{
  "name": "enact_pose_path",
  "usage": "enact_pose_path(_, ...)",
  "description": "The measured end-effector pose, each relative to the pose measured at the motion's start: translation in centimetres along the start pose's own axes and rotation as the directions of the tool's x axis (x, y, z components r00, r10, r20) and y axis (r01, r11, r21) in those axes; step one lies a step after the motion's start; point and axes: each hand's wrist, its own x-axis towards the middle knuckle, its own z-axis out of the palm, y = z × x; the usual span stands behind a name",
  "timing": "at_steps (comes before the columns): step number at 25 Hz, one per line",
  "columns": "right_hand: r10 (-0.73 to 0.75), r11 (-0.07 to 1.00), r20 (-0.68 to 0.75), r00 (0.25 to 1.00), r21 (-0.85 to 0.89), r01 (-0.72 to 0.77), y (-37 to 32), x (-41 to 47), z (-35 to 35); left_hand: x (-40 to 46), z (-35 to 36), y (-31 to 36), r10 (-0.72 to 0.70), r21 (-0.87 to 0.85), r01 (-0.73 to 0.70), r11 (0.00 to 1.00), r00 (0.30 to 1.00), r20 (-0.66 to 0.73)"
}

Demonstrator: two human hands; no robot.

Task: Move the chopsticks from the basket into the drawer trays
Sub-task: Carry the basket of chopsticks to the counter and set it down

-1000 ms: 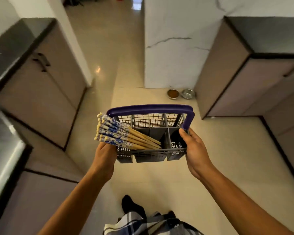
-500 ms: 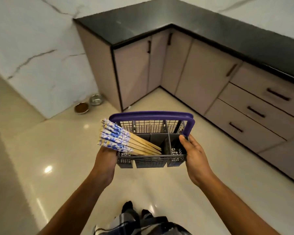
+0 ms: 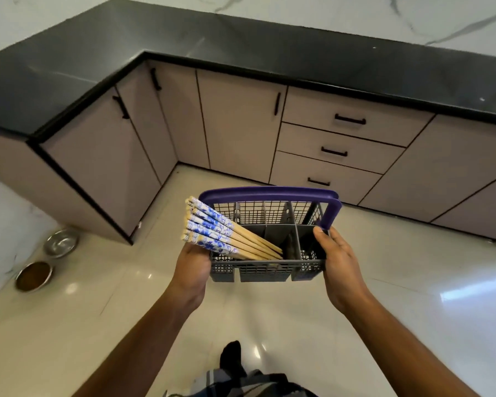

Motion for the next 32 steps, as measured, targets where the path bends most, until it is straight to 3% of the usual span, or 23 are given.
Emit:
enact_pose_path(8, -0.026, 0.995, -0.204, 0.979, 0.088, 0.045, -3.6, 4.5, 1.2, 8.3, 3.7, 4.3, 0.032, 0.080, -0.050, 0.996, 0.978, 0.205)
enact_pose_path(17, -0.023, 0.981, -0.307, 0.951, 0.175, 0.080, -7.7, 12.4, -2.3, 16.9, 12.3, 6.9, 0.051, 0.099, -0.094, 0.991, 0.926, 0.373)
enact_pose_path(32, -0.023, 0.982, -0.262, 0.965, 0.175, 0.071, -19.5, 32.1, -13.1, 28.5, 32.6, 13.2, 0.058, 0.136, -0.118, 0.984, 0.923, 0.381)
